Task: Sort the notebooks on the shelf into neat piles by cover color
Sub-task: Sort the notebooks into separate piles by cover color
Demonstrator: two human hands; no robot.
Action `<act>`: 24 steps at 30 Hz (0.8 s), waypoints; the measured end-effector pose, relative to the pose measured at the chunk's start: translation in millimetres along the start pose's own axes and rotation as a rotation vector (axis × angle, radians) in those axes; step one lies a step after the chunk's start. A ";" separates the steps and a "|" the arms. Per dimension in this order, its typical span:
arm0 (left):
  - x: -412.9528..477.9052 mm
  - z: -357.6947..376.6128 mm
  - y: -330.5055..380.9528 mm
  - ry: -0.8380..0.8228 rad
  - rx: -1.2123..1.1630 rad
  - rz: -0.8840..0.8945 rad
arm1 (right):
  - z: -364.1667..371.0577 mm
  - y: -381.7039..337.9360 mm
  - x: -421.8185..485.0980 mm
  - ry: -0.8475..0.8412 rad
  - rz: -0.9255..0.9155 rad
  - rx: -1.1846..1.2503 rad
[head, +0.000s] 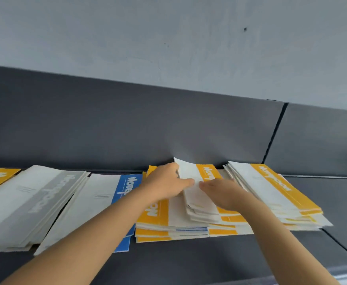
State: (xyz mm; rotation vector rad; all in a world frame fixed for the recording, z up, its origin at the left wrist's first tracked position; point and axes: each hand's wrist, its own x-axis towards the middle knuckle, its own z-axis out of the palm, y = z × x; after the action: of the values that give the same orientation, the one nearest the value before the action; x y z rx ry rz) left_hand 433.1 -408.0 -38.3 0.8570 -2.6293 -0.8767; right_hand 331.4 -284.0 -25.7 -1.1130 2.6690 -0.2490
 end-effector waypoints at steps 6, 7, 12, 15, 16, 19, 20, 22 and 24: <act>1.0 5.4 5.9 0.142 -0.312 -0.097 | -3.1 4.2 -2.3 -0.025 -0.156 0.108; -1.6 -0.1 6.2 0.154 -0.399 -0.111 | -4.7 3.2 -2.3 -0.021 -0.198 0.115; -19.4 -40.6 -8.3 0.221 -0.695 -0.103 | -8.4 -15.7 -0.7 0.156 -0.242 0.410; -37.7 -68.8 -25.0 0.234 -0.660 -0.090 | -6.4 -43.9 -3.5 0.193 -0.251 0.599; -44.9 -79.6 -32.4 0.237 -0.612 -0.082 | -4.0 -56.6 -5.1 0.189 -0.262 0.604; -68.3 -113.7 -65.4 0.198 -0.405 -0.072 | 9.9 -103.5 -8.7 0.152 -0.318 0.579; -76.1 -124.8 -79.2 0.186 -0.337 -0.077 | 15.4 -121.9 -11.8 0.135 -0.340 0.568; -91.9 -146.6 -109.3 0.203 -0.240 -0.087 | 28.2 -159.5 -16.1 0.095 -0.373 0.565; -107.2 -169.2 -140.4 0.234 -0.184 -0.104 | 42.0 -199.9 -20.8 0.067 -0.399 0.581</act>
State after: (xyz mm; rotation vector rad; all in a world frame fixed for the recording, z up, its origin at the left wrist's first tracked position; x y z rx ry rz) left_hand 649.0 -514.1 5.6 0.9886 -2.2835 -0.9620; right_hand 492.4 -410.9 -13.4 -1.4148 2.1601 -1.0647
